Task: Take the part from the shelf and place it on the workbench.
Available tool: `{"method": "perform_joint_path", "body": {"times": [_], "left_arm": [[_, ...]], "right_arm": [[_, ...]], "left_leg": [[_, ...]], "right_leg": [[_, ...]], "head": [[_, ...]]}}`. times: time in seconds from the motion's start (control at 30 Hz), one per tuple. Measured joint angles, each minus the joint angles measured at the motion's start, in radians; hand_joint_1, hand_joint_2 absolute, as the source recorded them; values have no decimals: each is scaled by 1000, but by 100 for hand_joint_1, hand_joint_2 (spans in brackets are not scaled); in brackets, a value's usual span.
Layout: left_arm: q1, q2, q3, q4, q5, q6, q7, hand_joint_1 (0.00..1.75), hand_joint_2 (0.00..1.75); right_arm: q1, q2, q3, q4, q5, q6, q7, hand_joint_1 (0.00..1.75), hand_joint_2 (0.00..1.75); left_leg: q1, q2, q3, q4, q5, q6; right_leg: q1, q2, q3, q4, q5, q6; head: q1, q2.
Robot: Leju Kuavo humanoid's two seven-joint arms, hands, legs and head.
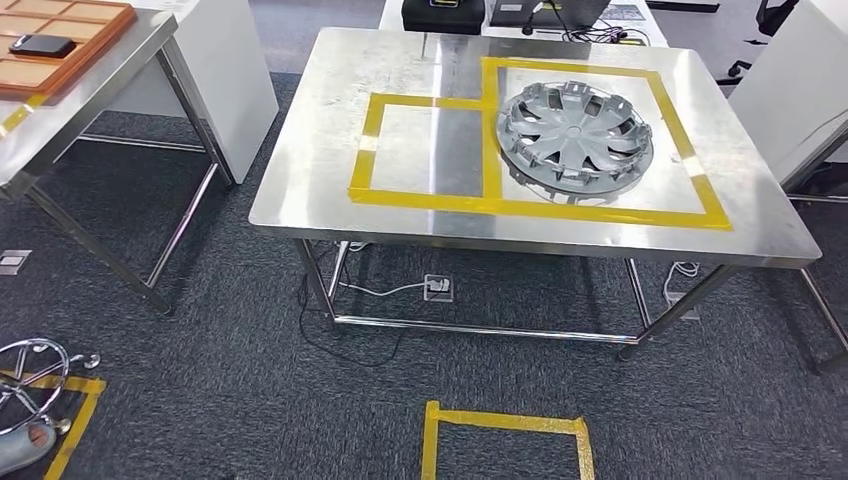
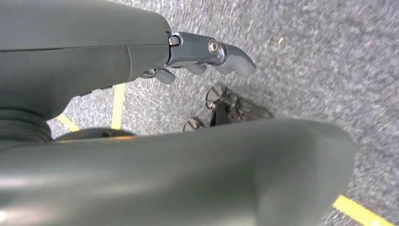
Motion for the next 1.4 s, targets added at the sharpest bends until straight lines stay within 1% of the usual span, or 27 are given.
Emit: {"method": "perform_joint_path", "body": {"times": [0.07,0.1,0.2,0.23,0.27,0.3,0.37,0.43,0.5,0.57,0.63,0.7,0.73,0.77,0.8,0.83,0.93,0.97,1.03,1.07,1.13,1.2,1.27,1.3,1.33,1.37,1.4], "left_arm": [[0,0,0,0,2,1,-1,0,0],[1,1,0,0,2,2,-2,0,0],[1,2,0,0,3,4,-6,0,0],[2,2,0,0,4,5,-8,0,0],[2,2,0,0,4,5,-10,0,0],[2,2,0,0,4,7,-12,0,0],[3,3,0,0,5,11,-15,0,0],[2,3,0,0,5,14,-16,0,0],[2,3,0,0,5,18,-15,0,0],[2,1,0,0,6,24,-14,0,0],[1,-1,0,0,7,32,-12,0,0],[3,0,1,0,8,39,-11,0,0],[4,-1,1,0,9,41,-10,0,0],[5,-1,1,0,10,42,-10,0,0],[6,-1,1,0,10,42,-9,0,0],[5,-1,1,0,10,42,-9,0,0],[3,-2,1,0,10,43,-7,0,0],[2,-2,1,0,10,44,-6,0,0],[-1,-4,1,0,10,45,-5,0,0],[-2,-4,1,-1,10,45,-5,0,0],[-2,-3,1,-1,11,46,-5,0,0],[1,-3,1,-2,11,47,-5,0,0],[5,-3,1,-1,12,51,-5,0,0],[6,-3,1,-1,12,53,-5,0,0],[7,-2,1,-1,13,56,-6,0,0],[8,-2,1,-1,13,60,-8,0,0],[8,-2,1,-1,13,62,-10,0,0]], "right_arm": [[0,0,0,0,-1,0,0,0,0],[0,0,0,0,-1,0,-1,0,0],[-1,2,0,0,-2,2,-7,0,0],[0,3,0,0,-2,3,-8,0,0],[2,3,0,0,-3,4,-10,0,0],[3,3,0,0,-4,6,-14,0,0],[3,3,0,0,-6,8,-22,0,0],[-1,3,0,0,-8,8,-27,0,0],[-4,3,0,1,-11,4,-29,0,0],[-2,2,0,1,-15,-1,-27,0,0],[-1,1,0,2,-19,-6,-24,0,0],[0,1,0,4,-22,-9,-23,0,0],[1,1,0,4,-22,-10,-23,0,0],[2,1,0,4,-23,-10,-23,0,0],[3,1,0,4,-23,-10,-23,0,0],[5,1,0,5,-23,-10,-23,0,0],[4,0,0,5,-23,-11,-23,0,0],[2,0,0,5,-23,-11,-23,0,0],[3,-1,0,5,-23,-11,-23,0,0],[4,-1,0,5,-23,-11,-23,0,0],[4,-1,0,5,-24,-12,-24,0,0],[1,0,-1,5,-27,-14,-25,0,0],[0,0,-1,5,-31,-14,-27,0,0],[1,0,-1,5,-34,-14,-28,0,0],[2,0,-1,5,-36,-14,-28,0,0],[3,0,-1,5,-37,-15,-29,0,0],[2,0,-1,5,-39,-15,-29,0,0]], "left_leg": [[2,0,-4,1,-1,-11],[2,-1,-14,19,-17,-15],[6,-3,-77,177,-116,-26],[7,-3,-93,228,-137,-29],[7,-3,-96,250,-141,-31],[8,-3,-80,235,-128,-32],[10,-16,-4,116,-81,-30],[11,-38,55,11,-64,-23],[7,-40,63,-9,-70,-11],[8,-22,62,-13,-63,2],[13,-4,59,-17,-55,15],[10,15,54,-17,-53,20],[9,27,51,-17,-53,21],[8,38,50,-16,-52,21],[7,48,51,-16,-53,21],[7,58,52,-16,-53,20],[3,87,67,-15,-55,12],[2,94,70,-15,-55,7],[2,110,72,-17,-54,-5],[3,107,71,-16,-57,-11],[5,68,53,25,-88,-20],[8,19,1,138,-146,-24],[8,4,-49,242,-174,-28],[9,2,-55,249,-161,-29],[10,-2,-44,218,-131,-29],[12,-14,-19,158,-91,-28],[16,-42,6,96,-64,-28]], "right_leg": [[-3,-2,3,-17,13,-6],[-6,-4,6,-27,22,-10],[-9,-6,-3,-34,41,-17],[-9,-6,-9,-31,45,-16],[-9,-4,-16,-28,47,-15],[-9,1,-22,-24,50,-12],[-10,12,-33,-13,54,-6],[-9,24,-49,2,56,5],[-10,36,-64,7,60,18],[-13,46,-75,11,61,29],[-16,38,-101,65,21,39],[-21,23,-153,190,-54,49],[-23,19,-175,249,-82,53],[-24,17,-185,283,-93,55],[-24,14,-177,278,-83,55],[-24,7,-149,234,-56,52],[-13,-44,-48,41,23,32],[-8,-54,-35,13,31,24],[-3,-40,-41,3,34,11],[-5,-31,-38,-3,38,5],[-11,-13,-28,-18,48,-8],[-14,7,-25,-23,56,-17],[-13,33,-29,-21,59,-20],[-13,47,-30,-19,59,-19],[-14,62,-30,-15,59,-18],[-15,77,-32,-10,57,-16],[-15,89,-35,-4,55,-12]], "head": [[1,0],[-1,0],[-20,0],[-26,0],[-30,0],[-33,0],[-38,0],[-41,0],[-39,0],[-37,0],[-27,0],[-11,0],[-7,0],[-4,0],[-2,0],[1,0],[7,0],[7,0],[4,0],[4,0],[-1,0],[-15,0],[-26,0],[-29,0],[-33,0],[-37,0],[-41,0]]}}
